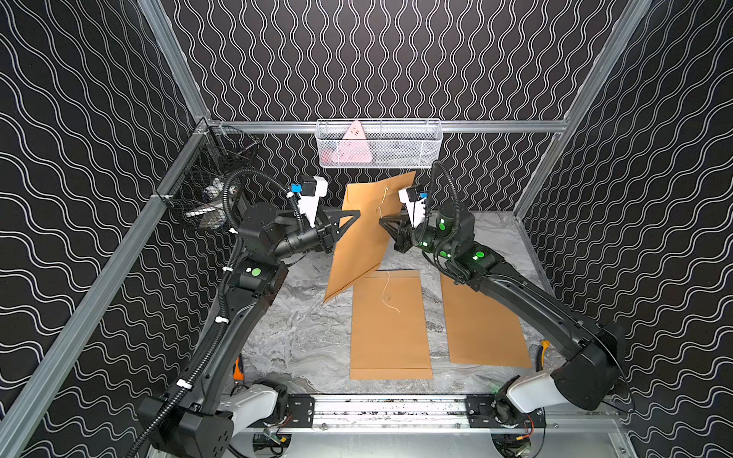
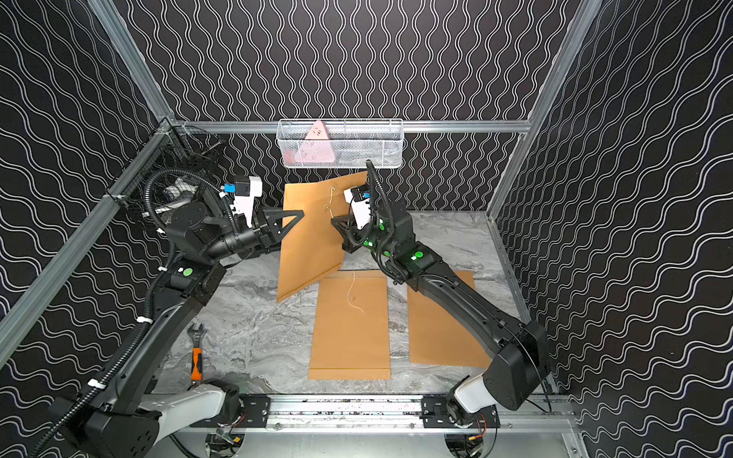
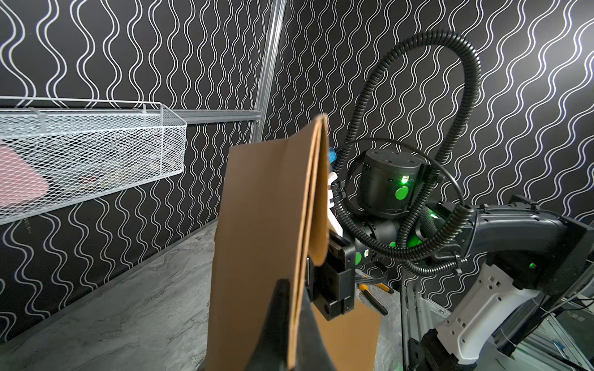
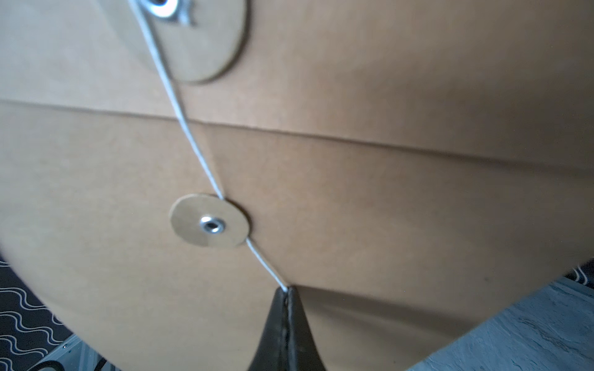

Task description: Open the file bag

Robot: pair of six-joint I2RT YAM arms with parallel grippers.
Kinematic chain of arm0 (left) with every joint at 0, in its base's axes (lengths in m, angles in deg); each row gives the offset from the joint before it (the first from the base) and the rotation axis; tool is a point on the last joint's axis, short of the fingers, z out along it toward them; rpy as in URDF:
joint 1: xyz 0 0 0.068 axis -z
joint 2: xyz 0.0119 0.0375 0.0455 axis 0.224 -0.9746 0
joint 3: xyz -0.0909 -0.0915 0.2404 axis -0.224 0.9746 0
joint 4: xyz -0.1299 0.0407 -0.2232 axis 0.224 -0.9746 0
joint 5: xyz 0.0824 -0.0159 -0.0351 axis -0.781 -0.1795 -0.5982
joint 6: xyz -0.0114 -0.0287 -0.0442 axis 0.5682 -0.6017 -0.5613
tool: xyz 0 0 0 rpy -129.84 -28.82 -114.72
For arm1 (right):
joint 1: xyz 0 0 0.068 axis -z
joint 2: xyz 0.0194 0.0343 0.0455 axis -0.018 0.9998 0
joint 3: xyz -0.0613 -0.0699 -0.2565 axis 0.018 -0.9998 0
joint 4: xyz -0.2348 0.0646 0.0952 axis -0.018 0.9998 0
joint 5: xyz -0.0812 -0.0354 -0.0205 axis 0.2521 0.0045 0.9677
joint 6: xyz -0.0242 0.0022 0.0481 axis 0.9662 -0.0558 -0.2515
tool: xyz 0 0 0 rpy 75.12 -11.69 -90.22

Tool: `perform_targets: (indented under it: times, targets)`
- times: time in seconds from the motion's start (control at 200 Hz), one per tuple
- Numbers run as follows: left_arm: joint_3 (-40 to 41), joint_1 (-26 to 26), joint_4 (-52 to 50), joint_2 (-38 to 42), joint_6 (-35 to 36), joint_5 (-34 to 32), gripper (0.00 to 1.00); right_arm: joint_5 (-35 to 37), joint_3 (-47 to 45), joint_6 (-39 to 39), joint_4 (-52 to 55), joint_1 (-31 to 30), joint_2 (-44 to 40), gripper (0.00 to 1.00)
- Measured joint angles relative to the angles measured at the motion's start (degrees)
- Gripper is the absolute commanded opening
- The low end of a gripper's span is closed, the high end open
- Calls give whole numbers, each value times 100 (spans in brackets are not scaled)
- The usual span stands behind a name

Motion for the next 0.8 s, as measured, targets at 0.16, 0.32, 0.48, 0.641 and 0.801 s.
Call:
perform_targets:
  times: [0.16,0.32,0.48,0.641,0.801]
  targets:
    - [87,0,7,31,0,-52,0,79,-87,-15,0,-2,-107,0]
    - [144,0,7,42,0,-138,0,199,-142,-15,4,-2,-179,0]
    - [192,0,4,63,2,-188,0,319,-153,-17,4,-4,-234,0]
    - [227,0,2,83,4,-227,0,348,-166,-17,9,-4,-297,0]
    - [273,0,0,90,7,-275,0,428,-170,-17,28,-4,-380,0]
